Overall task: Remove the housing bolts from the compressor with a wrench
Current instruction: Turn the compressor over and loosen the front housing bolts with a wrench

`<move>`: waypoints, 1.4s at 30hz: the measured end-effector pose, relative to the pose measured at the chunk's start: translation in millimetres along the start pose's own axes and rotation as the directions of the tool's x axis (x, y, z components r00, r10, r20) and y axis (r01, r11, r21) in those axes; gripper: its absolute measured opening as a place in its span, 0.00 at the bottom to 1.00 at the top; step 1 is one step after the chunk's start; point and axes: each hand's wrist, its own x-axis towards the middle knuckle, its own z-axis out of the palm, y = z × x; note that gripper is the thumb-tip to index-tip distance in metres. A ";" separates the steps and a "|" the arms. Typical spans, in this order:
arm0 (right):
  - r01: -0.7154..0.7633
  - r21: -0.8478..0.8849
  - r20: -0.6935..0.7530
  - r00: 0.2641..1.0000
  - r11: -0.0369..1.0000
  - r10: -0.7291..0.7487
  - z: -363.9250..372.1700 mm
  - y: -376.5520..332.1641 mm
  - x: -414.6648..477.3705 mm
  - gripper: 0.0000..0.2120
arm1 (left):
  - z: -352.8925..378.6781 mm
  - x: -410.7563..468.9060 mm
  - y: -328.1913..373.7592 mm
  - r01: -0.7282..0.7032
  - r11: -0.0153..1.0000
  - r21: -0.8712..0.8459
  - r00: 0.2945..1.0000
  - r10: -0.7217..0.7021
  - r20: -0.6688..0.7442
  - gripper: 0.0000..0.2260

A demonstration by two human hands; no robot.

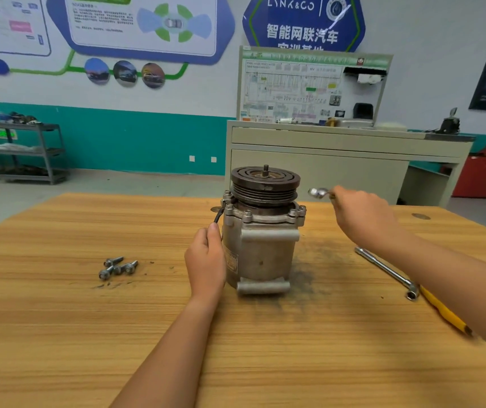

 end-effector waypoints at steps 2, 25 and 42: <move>0.030 0.141 -0.045 0.999 0.990 -0.023 -9.6 5.2 -15.5 0.08 | 0.8 -0.1 0.2 -0.007 1.000 -0.009 1.000 0.007 -0.003 0.18; 0.315 -0.388 0.311 0.929 0.866 -0.199 -77.8 -44.4 -46.4 0.11 | 1.9 -1.0 -0.7 0.006 1.000 -0.010 1.000 -0.006 0.016 0.18; 0.353 -0.210 0.028 0.934 0.912 -0.356 -8.1 -11.8 19.2 0.15 | 0.8 0.6 -5.7 -0.031 0.999 0.021 0.999 0.031 0.023 0.17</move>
